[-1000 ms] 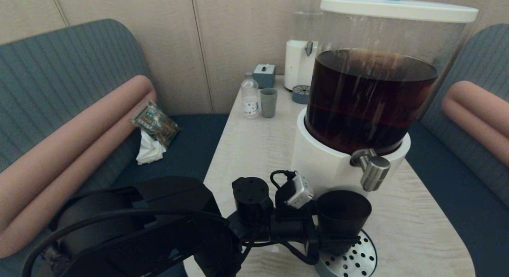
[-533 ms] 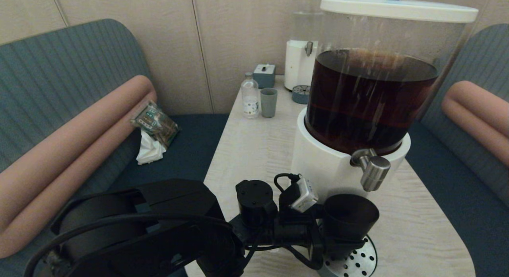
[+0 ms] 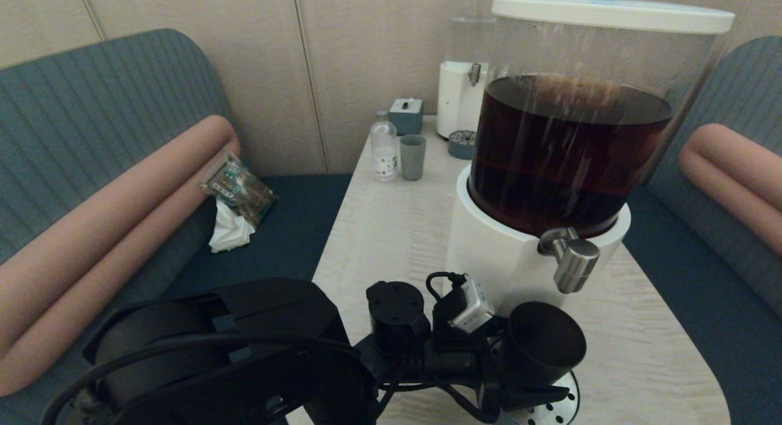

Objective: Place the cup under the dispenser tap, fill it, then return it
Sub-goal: Place it under the water dispenser

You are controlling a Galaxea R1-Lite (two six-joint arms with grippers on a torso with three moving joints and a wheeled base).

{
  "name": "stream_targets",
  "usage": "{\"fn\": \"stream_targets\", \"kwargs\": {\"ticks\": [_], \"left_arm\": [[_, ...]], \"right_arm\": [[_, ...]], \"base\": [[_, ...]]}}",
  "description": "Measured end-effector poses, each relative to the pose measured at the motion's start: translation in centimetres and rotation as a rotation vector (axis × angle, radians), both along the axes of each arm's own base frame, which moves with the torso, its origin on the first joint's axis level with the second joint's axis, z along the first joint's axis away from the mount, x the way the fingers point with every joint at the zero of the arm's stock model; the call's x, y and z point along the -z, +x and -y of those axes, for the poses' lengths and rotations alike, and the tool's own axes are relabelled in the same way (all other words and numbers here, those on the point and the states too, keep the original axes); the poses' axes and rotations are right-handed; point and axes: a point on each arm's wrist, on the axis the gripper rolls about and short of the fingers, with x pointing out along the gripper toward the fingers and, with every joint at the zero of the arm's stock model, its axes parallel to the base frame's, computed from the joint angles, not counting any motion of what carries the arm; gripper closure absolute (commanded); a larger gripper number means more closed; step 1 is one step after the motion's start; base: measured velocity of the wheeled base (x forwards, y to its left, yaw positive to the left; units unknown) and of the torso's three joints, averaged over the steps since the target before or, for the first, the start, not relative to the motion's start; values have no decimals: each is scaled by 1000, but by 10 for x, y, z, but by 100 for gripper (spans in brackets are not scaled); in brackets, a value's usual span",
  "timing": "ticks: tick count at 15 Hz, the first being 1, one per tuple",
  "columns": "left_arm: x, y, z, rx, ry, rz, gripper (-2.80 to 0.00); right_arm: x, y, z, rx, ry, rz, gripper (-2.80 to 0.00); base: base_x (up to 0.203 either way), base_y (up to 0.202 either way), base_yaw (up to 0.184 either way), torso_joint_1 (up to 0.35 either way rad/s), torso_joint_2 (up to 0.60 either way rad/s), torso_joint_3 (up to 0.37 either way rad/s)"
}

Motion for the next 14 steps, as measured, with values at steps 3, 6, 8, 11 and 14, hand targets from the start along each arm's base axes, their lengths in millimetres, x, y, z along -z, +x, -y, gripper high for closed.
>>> {"fn": "stream_targets", "kwargs": {"ticks": [3,6,8,11,14], "left_arm": [[-4,-2,-3,0,-4,4,-280],[-8,-8,-9,0,5,-3,-280],[-11,-15,-16,-22,15,-13,-280],[-17,-27,-30,-42,28,-27,-280],[-22,-40,-45,-77,50,-48,-280]], "right_arm": [[0,0,0,0,0,0,0],[0,0,0,0,0,0,0],[0,0,0,-1,0,0,0],[0,0,0,0,0,0,0],[0,0,0,0,0,0,0]], "base": [[0,0,0,0,0,0],[0,0,0,0,0,0],[0,0,0,0,0,0],[0,0,0,0,0,0],[0,0,0,0,0,0]]}}
